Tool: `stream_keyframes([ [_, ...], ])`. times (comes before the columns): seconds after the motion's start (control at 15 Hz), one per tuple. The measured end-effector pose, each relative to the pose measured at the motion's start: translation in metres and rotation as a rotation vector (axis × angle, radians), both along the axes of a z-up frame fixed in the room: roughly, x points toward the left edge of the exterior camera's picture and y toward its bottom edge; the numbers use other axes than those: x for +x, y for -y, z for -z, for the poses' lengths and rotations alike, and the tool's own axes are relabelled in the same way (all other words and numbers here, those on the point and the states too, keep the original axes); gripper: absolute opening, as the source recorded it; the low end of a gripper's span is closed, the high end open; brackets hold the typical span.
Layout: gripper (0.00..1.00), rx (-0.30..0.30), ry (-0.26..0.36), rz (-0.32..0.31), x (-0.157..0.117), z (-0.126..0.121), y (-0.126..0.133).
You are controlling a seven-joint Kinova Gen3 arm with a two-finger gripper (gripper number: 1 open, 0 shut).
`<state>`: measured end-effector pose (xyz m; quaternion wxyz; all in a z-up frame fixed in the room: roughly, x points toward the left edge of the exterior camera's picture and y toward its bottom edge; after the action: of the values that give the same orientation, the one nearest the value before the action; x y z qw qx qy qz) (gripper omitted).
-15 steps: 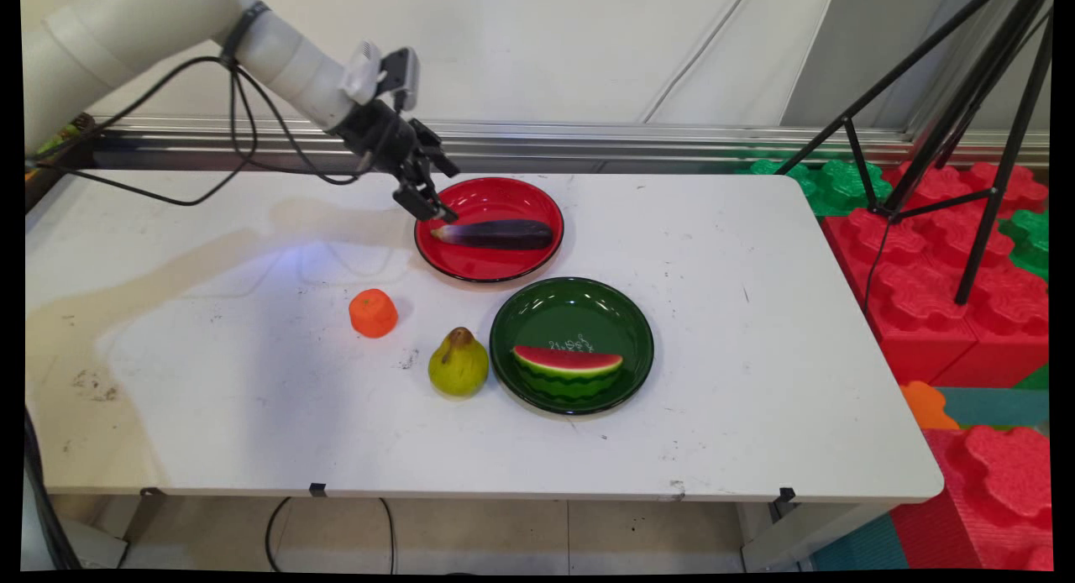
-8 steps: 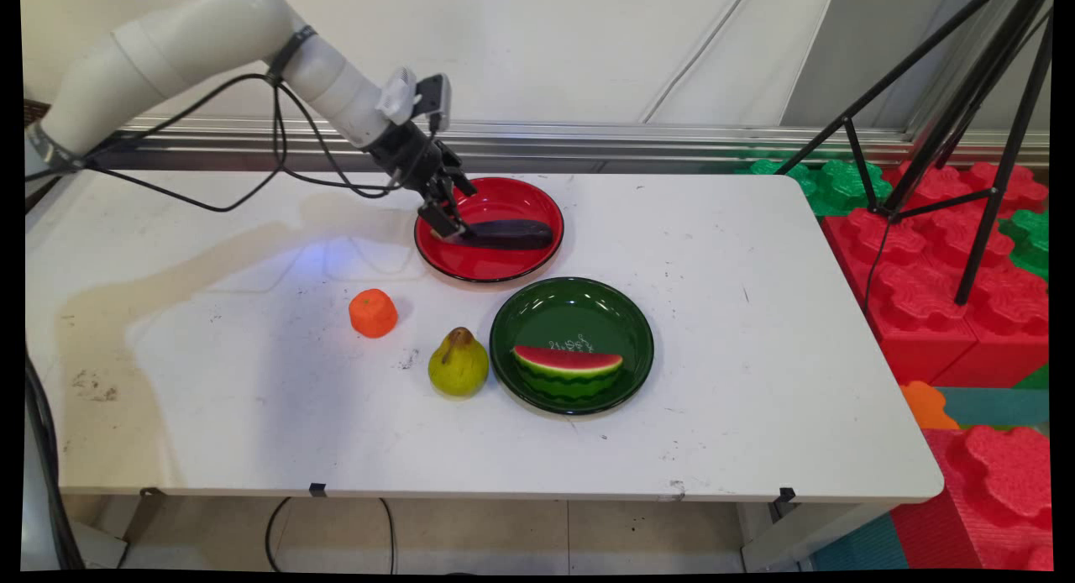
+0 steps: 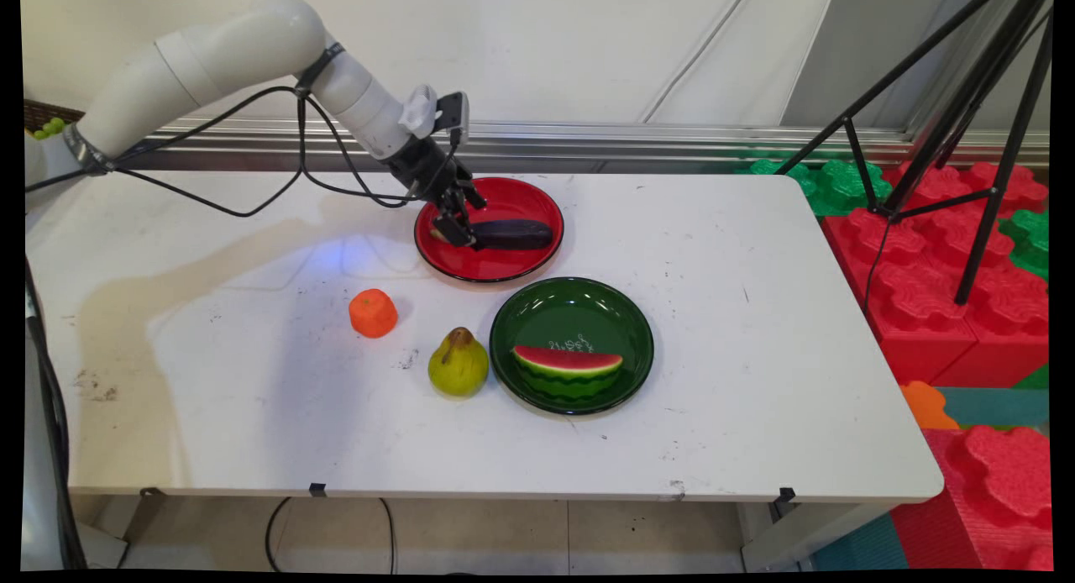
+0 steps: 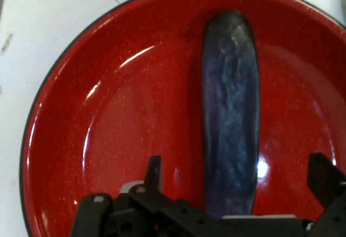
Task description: Pick up the eggplant from the red plate, then place the picked object on the table
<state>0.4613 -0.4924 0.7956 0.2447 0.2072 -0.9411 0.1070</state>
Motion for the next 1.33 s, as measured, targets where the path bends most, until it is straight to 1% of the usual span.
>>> stream_keyframes([
  [0.2, 1.0, 0.009, 0.008, 0.0, -0.003, 0.006, 0.004],
  [0.27, 0.0, 0.011, 0.009, 0.001, -0.004, 0.008, 0.005],
  [0.87, 0.0, 0.019, 0.028, 0.011, -0.005, 0.012, 0.004],
  [1.13, 0.0, 0.005, 0.024, 0.006, -0.002, 0.006, -0.001],
  [1.33, 0.0, -0.018, 0.008, -0.005, 0.003, -0.005, -0.01],
])
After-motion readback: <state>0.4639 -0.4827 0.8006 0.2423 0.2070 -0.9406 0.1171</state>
